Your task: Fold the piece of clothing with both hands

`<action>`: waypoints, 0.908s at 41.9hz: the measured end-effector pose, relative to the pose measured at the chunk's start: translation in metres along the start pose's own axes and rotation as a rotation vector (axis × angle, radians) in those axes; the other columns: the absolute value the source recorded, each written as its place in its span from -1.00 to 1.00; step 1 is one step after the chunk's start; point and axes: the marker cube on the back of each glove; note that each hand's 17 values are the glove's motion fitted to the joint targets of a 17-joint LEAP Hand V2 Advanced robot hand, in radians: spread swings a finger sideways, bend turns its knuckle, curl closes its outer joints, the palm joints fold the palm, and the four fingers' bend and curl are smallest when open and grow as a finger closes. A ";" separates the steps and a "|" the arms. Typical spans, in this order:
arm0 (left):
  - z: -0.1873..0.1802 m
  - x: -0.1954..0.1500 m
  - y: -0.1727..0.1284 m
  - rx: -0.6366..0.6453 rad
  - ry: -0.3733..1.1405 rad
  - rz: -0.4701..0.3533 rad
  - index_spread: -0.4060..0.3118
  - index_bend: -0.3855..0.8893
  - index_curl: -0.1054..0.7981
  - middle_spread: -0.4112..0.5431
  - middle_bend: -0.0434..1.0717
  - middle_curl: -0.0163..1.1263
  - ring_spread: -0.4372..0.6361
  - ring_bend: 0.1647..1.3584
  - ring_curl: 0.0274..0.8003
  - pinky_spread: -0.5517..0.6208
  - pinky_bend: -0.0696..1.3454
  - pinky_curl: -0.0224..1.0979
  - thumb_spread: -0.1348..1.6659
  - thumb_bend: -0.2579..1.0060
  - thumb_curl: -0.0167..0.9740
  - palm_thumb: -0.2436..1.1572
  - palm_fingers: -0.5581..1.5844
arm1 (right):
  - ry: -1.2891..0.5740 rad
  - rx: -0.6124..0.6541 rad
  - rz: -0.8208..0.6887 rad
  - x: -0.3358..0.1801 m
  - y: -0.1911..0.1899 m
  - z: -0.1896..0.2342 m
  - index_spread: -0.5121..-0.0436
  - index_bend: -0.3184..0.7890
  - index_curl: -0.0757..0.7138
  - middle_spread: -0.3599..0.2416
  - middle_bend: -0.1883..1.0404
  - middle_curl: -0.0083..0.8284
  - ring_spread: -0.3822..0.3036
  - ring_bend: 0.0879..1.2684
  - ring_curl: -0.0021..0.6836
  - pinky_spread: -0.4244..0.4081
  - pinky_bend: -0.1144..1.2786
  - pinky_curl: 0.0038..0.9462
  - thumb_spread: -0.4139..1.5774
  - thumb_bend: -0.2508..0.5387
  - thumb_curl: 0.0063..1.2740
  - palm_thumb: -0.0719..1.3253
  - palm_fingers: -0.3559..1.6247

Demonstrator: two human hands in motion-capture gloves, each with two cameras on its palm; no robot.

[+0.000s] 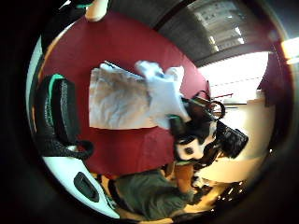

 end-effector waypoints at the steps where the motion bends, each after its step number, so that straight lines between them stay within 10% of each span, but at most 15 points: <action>1: 0.002 -0.001 -0.002 0.014 -0.031 0.009 -0.19 -0.18 0.05 -0.17 -0.48 -0.25 0.31 -0.47 -0.24 0.45 -0.25 -0.39 0.87 -0.25 -0.44 -0.07 -0.14 | 0.031 -0.023 -0.016 -0.005 0.004 0.010 0.02 -0.23 -0.35 -0.28 -0.35 0.04 -0.46 0.13 0.27 -0.61 0.10 -0.25 0.15 -0.22 -0.09 0.63 0.50; 11: 0.010 0.013 0.001 0.047 -0.146 0.068 -0.18 -0.17 0.03 -0.19 -0.50 -0.24 0.25 -0.47 -0.24 0.43 -0.28 -0.37 0.89 -0.20 -0.42 0.01 -0.13 | 0.091 -0.292 -0.217 -0.010 0.030 0.065 0.00 -0.21 -0.25 -0.31 -0.28 0.10 -0.50 0.18 0.31 -0.11 -0.30 -0.38 0.18 -0.36 -0.07 0.65 0.40; 20: -0.003 0.033 0.019 0.050 -0.226 0.149 -0.16 -0.19 0.01 -0.19 -0.52 -0.23 0.23 -0.45 -0.23 0.42 -0.29 -0.36 0.87 -0.21 -0.43 -0.01 -0.13 | 0.062 -0.368 -0.537 -0.007 0.027 0.019 0.03 -0.21 -0.21 -0.10 -0.38 0.07 -0.30 -0.06 0.23 0.26 -0.28 -0.35 0.47 -0.48 -0.17 0.41 0.25; 28: -0.013 0.046 0.043 0.022 -0.205 0.141 -0.16 -0.20 -0.01 -0.19 -0.54 -0.22 0.19 -0.42 -0.22 0.41 -0.30 -0.34 0.78 -0.34 -0.46 -0.15 -0.12 | 0.882 -0.516 -0.173 0.060 0.013 -0.109 -0.13 -0.14 -0.07 -0.02 -0.47 0.00 0.06 -0.62 0.04 0.53 -0.13 -0.25 0.63 -0.60 -0.33 -0.07 -0.20; 38: -0.007 0.065 0.096 -0.033 -0.093 0.170 -0.16 -0.20 -0.04 -0.20 -0.55 -0.22 0.15 -0.37 -0.20 0.41 -0.32 -0.33 0.65 -0.50 -0.47 -0.28 -0.11 | 0.817 -0.301 0.078 0.109 0.020 -0.186 -0.19 -0.17 -0.14 -0.06 -0.44 -0.11 0.31 -0.64 -0.10 0.66 -0.07 -0.27 0.67 -0.38 -0.40 -0.09 -0.27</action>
